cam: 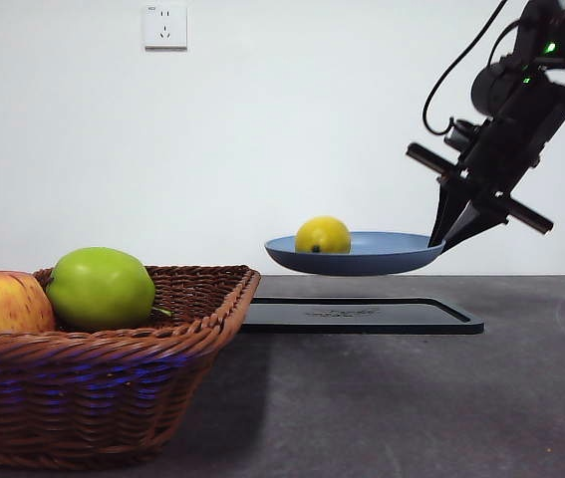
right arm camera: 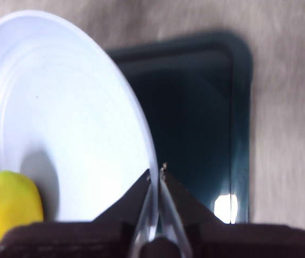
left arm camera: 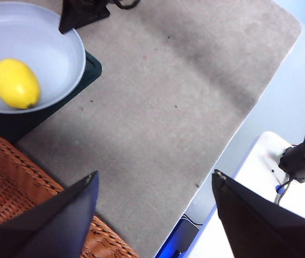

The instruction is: Take the lemon from the basket,put the lemon in the plate,hand out the plate

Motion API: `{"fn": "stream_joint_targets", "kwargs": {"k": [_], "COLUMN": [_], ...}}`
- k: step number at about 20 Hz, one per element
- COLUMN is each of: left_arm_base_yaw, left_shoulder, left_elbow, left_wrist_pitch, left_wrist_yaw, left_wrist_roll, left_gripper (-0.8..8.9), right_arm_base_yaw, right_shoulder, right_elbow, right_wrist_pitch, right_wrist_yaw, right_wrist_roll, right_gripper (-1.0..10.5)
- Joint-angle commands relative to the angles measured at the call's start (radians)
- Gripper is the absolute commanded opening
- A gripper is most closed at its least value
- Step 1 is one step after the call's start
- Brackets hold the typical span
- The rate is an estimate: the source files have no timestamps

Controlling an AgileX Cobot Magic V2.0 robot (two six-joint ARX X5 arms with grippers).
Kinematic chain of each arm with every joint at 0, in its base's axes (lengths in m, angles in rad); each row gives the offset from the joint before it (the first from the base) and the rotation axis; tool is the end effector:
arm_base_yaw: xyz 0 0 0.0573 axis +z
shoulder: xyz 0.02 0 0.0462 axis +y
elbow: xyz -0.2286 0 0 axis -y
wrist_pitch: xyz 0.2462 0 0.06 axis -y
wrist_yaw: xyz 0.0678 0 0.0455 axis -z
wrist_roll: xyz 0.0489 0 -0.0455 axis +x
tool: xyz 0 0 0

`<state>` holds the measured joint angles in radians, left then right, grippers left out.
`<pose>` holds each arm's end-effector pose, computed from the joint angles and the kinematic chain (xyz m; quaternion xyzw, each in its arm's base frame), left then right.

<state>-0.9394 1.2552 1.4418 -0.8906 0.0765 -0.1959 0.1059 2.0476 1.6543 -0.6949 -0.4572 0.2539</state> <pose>0.1556 -0.2191 0.3500 0.0633 0.3563 -0.4237 0.8303 0.4225 0.0666 0.1687 0.1938 0.5357 0.1713 0.8038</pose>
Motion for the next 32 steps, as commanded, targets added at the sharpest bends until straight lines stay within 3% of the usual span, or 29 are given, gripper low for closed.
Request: {"fn": "stream_joint_targets", "kwargs": {"k": [1, 8, 13, 17, 20, 23, 24, 28, 29, 31, 32], "left_arm_base_yaw": [-0.014, -0.014, -0.014, -0.014, -0.013, 0.006, 0.014, 0.059, 0.074, 0.119, 0.151], "left_shoulder": [0.01, 0.01, 0.01, 0.01, 0.01, 0.01, 0.01, 0.01, 0.01, 0.01, 0.01], "left_elbow": [0.021, 0.021, 0.021, 0.021, 0.021, 0.021, 0.021, 0.021, 0.021, 0.021, 0.021], "left_wrist_pitch": [0.006, 0.006, 0.005, -0.002, 0.003, 0.045, 0.062, 0.101, 0.094, 0.072, 0.064], "left_wrist_yaw": [-0.002, -0.036, -0.037, -0.058, -0.101, -0.11, -0.109, -0.111, -0.112, -0.132, -0.131], "left_wrist_roll": [-0.01, -0.013, -0.013, -0.005, 0.037, 0.118, 0.146, 0.249, 0.275, 0.288, 0.292], "left_gripper": [3.62, 3.62, 3.62, 3.61, 3.61, 3.51, 3.06, 0.47, -0.02, 0.06, 0.06], "right_arm_base_yaw": [-0.002, -0.013, -0.014, -0.028, -0.053, -0.064, -0.063, -0.024, -0.009, 0.036, 0.075], "right_shoulder": [0.069, 0.132, 0.132, 0.103, 0.009, -0.127, -0.177, -0.343, -0.382, -0.475, -0.528], "right_elbow": [0.054, 0.06, 0.06, 0.067, 0.071, 0.071, 0.071, 0.071, 0.071, 0.071, 0.07], "right_wrist_pitch": [0.009, 0.013, 0.003, -0.041, -0.141, -0.319, -0.399, -0.574, -0.578, -0.544, -0.505], "right_wrist_yaw": [-0.013, -0.008, -0.008, -0.008, -0.009, -0.008, -0.008, -0.008, -0.003, 0.079, 0.183], "right_wrist_roll": [0.019, 0.017, 0.01, -0.01, -0.066, -0.219, -0.278, -0.362, -0.36, -0.348, -0.319], "right_gripper": [0.0, 0.2, 2.0, 2.2, 2.2, 2.2, 2.0, 0.0, 0.1, 0.1, 0.1]}}
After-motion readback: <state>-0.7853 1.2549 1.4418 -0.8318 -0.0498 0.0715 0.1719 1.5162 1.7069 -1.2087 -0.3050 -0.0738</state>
